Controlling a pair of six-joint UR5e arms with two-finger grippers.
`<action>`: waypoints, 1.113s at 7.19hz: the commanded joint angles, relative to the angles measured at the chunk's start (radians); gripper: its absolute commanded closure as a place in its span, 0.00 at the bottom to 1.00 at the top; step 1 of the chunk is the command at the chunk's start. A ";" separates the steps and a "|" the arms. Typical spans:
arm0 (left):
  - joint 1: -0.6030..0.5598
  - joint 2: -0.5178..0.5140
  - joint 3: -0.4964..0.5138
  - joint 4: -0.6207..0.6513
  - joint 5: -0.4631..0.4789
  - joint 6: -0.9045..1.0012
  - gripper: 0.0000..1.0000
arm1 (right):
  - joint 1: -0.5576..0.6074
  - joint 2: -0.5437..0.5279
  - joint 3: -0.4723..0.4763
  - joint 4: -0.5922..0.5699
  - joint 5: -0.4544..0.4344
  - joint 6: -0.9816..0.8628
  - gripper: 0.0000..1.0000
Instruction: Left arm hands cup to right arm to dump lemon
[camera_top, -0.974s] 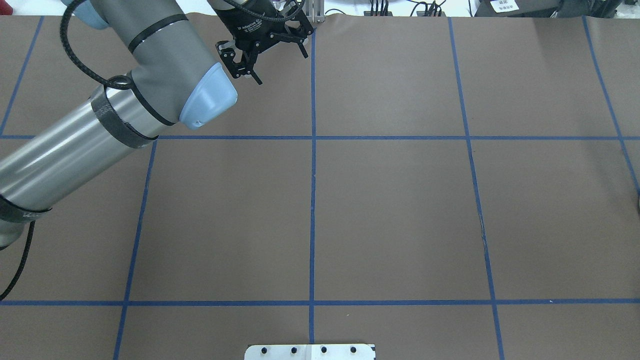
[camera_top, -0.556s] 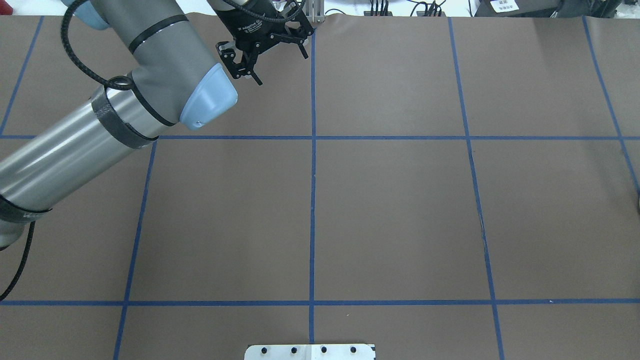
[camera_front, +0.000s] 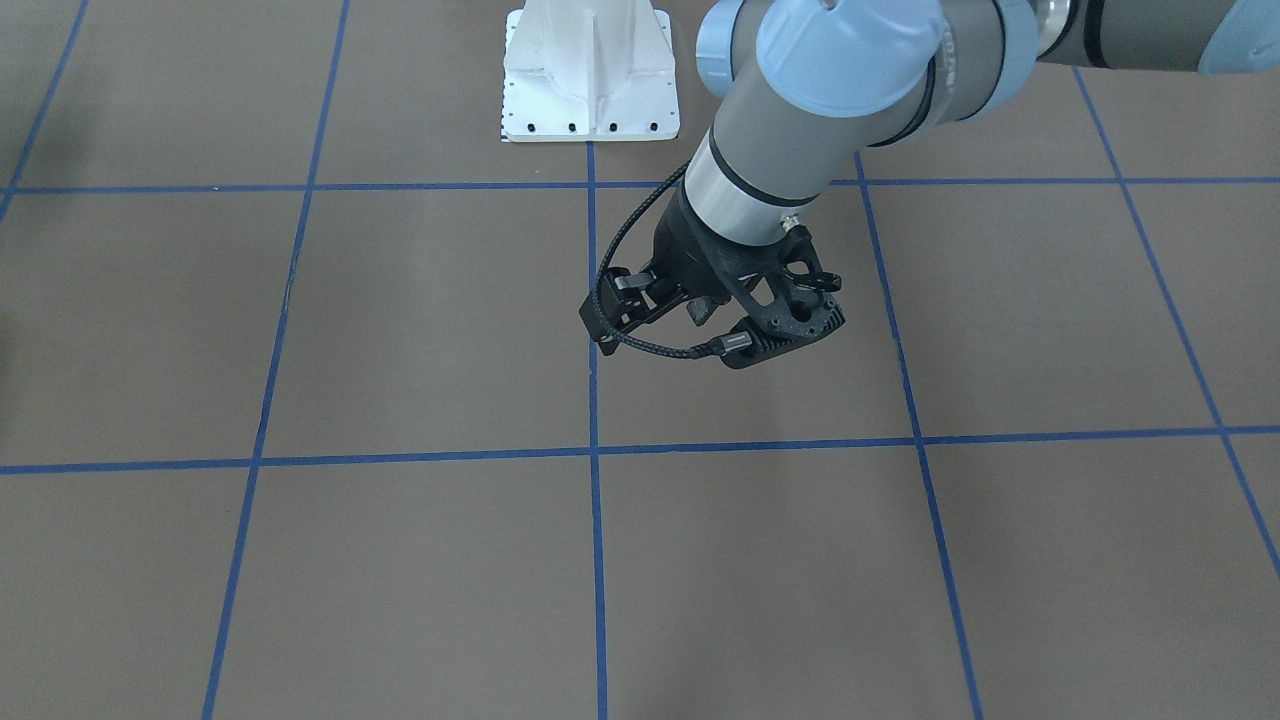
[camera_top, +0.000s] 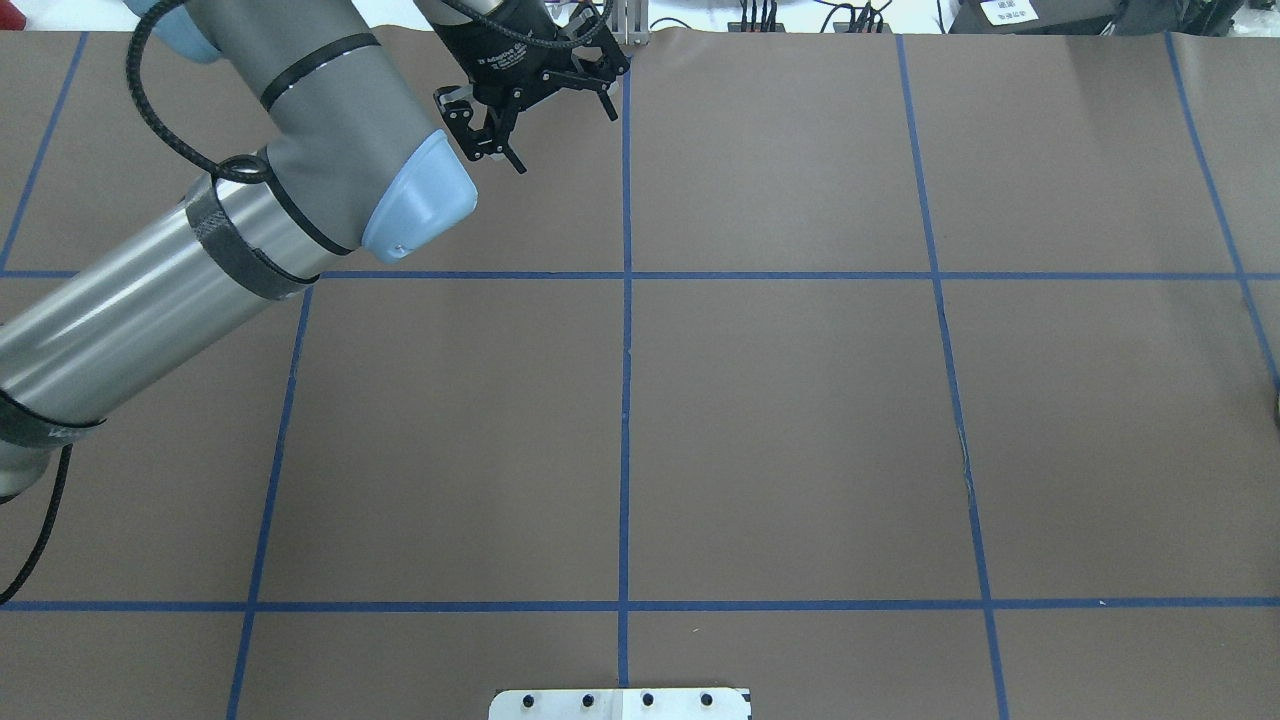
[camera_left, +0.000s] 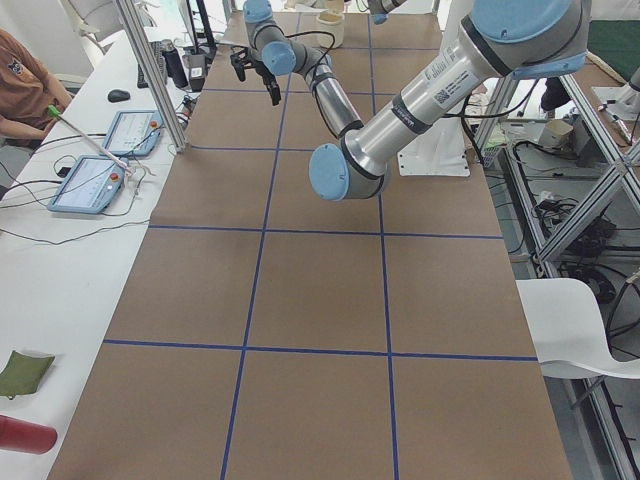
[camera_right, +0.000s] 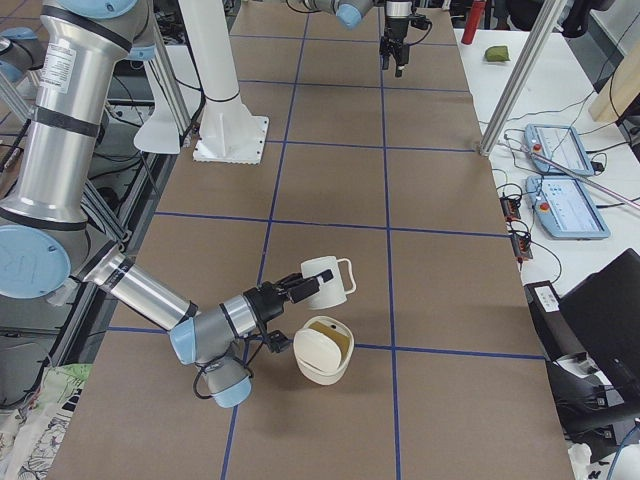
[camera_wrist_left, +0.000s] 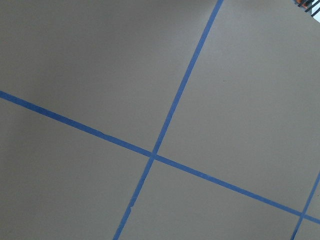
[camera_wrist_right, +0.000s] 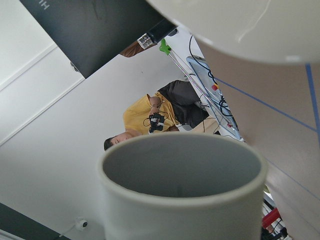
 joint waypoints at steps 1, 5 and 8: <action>0.001 -0.002 0.000 0.000 0.000 0.000 0.00 | 0.000 0.002 0.001 -0.007 0.006 -0.235 0.84; 0.001 -0.004 0.000 0.000 0.000 0.000 0.00 | -0.002 0.000 -0.003 -0.010 0.053 -0.777 0.84; 0.003 -0.001 0.000 0.000 -0.002 0.000 0.00 | -0.002 -0.001 0.001 -0.059 0.116 -1.082 0.84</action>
